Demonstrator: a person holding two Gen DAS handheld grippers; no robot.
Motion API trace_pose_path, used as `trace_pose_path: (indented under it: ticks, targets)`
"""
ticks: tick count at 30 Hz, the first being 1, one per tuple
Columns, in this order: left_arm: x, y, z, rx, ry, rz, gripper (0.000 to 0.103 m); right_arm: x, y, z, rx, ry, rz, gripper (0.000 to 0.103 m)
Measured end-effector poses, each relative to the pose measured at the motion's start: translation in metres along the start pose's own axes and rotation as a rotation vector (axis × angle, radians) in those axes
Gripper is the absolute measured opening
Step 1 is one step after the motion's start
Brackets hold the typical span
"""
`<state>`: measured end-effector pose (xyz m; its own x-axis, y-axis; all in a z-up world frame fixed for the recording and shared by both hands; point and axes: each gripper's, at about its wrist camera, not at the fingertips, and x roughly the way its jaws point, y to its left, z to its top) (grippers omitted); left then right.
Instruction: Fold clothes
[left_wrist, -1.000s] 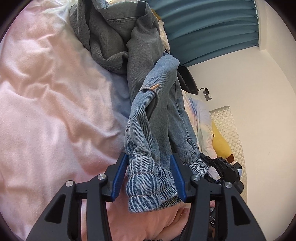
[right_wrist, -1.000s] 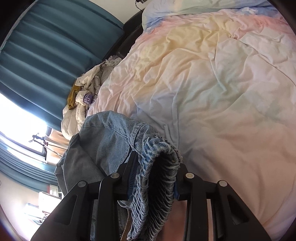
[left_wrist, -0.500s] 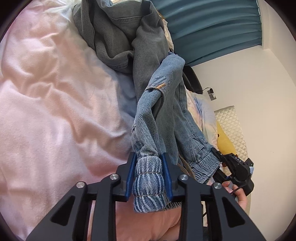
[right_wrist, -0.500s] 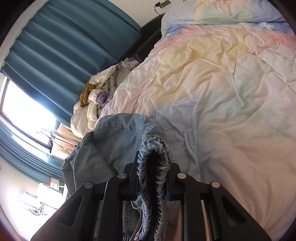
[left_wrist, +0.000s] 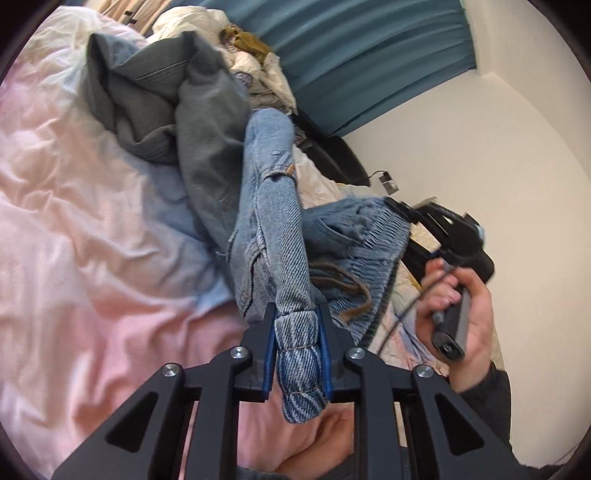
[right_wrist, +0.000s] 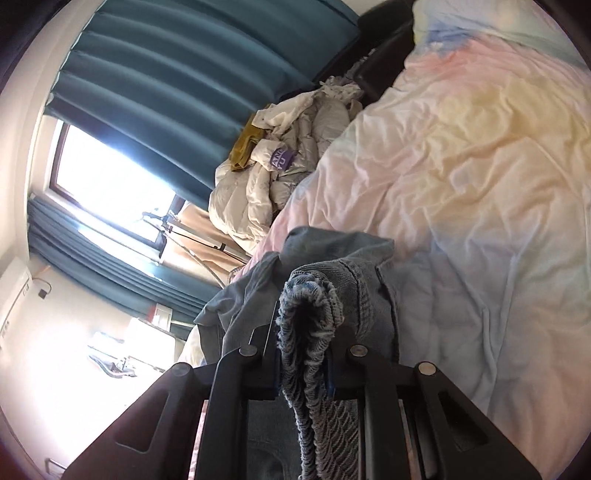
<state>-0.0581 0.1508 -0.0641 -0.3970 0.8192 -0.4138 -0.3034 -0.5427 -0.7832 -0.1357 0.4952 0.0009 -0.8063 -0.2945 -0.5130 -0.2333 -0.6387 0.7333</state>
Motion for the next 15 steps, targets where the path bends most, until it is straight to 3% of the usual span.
trace_pose_path:
  ticks: [6,9,15]
  targets:
    - [0.039,-0.056,-0.003,0.012,-0.033,-0.126,0.020,0.000,0.020,0.080,-0.103,-0.039,0.055,0.014]
    - [0.072,-0.084,0.007,0.001,-0.060,-0.174,0.020,-0.004,0.028,0.123,-0.182,-0.097,0.024,0.014]
    - [0.167,-0.131,0.022,0.078,-0.072,-0.231,0.022,0.002,0.020,0.208,-0.297,-0.187,-0.031,0.014]
